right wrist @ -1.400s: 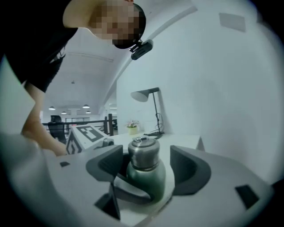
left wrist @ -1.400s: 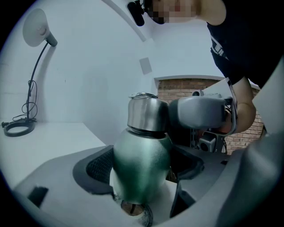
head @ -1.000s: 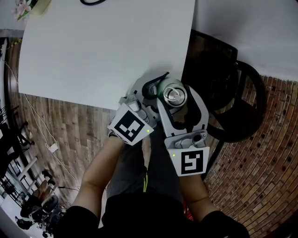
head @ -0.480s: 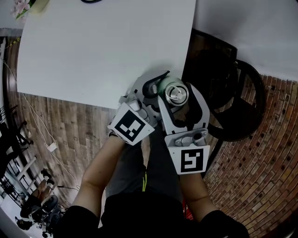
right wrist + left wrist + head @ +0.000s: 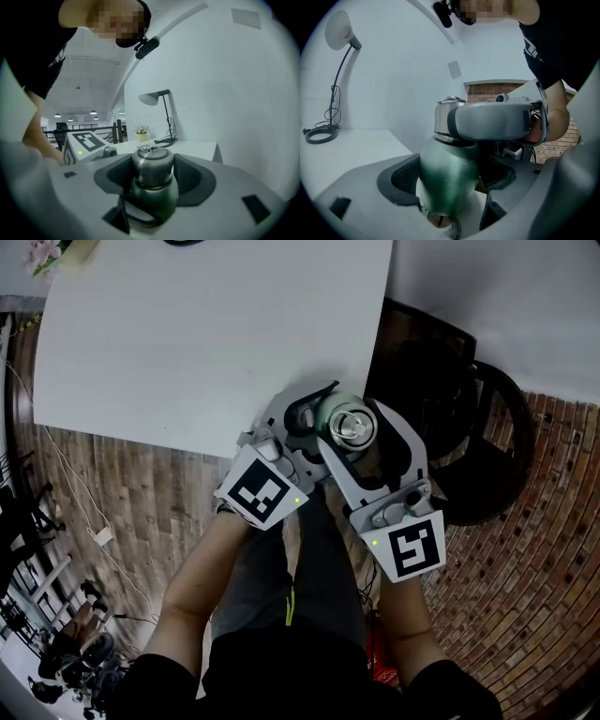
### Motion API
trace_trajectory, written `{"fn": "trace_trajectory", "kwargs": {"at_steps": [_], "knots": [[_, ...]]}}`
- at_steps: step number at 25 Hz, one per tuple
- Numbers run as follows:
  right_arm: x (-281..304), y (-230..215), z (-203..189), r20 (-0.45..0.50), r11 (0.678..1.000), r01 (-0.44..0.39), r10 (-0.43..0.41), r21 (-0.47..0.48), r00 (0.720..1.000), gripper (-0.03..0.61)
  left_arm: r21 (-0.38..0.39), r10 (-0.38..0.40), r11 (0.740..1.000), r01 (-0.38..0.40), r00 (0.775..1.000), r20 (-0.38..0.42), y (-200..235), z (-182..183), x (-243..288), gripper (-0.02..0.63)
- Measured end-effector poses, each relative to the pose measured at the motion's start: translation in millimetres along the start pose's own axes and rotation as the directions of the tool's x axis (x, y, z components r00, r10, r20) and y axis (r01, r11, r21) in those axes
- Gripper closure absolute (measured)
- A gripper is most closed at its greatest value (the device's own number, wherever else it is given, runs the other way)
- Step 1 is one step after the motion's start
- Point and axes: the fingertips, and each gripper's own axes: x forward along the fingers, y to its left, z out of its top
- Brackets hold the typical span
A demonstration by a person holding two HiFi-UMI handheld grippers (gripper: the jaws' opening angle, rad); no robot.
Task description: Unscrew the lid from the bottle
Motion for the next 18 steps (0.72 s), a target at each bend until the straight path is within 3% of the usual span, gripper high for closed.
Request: {"fn": "trace_trajectory", "kwargs": {"at_steps": [4,9,12,18], "knots": [[-1.0,4.0,-4.1,-0.032,0.987,-0.16,0.159,-0.029,0.987,0.311,0.004,0.0,1.0,0.0,1.0,-0.001,0.0,-1.1,0.5,0.239],[-4.3,10.1,-0.3,-0.079,0.924,-0.357,0.349,-0.135,0.934,0.311,0.003,0.001,1.0,-0.001,1.0,-0.004,-1.1,-1.4,0.5,0.239],[-6.7,8.4,8.5,-0.062,0.915,-0.377,0.372,-0.143,0.926,0.311,-0.001,-0.003,1.0,0.003,1.0,-0.004,-2.0,-1.3,1.4,0.239],[-10.1,4.7,15.6,-0.036,0.925,-0.358,0.357,-0.124,0.934,0.311,0.04,-0.023,0.999,0.024,1.0,-0.019,-3.4,-6.4,1.0,0.239]]}}
